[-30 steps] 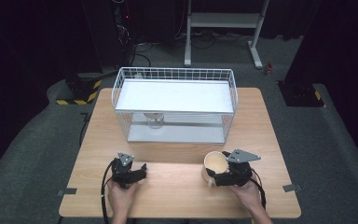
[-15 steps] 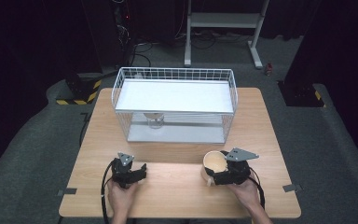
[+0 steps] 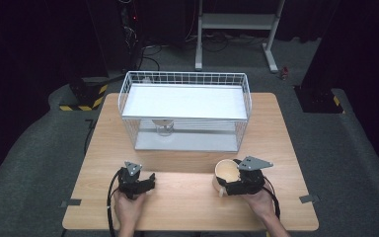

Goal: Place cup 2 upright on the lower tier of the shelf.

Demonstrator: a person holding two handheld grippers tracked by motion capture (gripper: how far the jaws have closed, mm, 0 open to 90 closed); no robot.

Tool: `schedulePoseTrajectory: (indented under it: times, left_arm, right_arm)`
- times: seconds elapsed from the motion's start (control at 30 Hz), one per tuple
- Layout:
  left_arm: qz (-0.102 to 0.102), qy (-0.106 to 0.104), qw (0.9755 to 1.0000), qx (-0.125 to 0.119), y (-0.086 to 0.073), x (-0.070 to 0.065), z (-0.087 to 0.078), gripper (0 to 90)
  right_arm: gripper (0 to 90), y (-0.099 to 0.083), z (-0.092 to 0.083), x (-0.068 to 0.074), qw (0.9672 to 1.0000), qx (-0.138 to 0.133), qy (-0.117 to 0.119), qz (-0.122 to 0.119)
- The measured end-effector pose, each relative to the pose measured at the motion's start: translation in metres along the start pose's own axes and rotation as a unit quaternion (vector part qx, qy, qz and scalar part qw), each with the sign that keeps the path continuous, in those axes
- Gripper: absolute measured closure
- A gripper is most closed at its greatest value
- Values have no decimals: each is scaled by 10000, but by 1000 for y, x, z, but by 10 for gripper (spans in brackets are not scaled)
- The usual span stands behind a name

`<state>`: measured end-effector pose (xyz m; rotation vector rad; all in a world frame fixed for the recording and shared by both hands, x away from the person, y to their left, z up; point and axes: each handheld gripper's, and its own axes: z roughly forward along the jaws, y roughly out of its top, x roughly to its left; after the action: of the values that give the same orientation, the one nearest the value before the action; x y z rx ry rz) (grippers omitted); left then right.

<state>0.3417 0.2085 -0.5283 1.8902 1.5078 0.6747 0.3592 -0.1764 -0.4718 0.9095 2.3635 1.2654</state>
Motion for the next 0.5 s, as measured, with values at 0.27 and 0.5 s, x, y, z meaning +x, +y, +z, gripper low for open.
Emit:
schedulePoseTrajectory:
  times: [0.27,0.5]
  left_arm:
    - [-1,1,10000,-1,0,0,0,190]
    - [2,2,10000,-1,0,0,0,190]
  right_arm:
    - [96,2,1,1,10000,7,-8,-62]
    - [97,4,2,2,9999,22,24,-105]
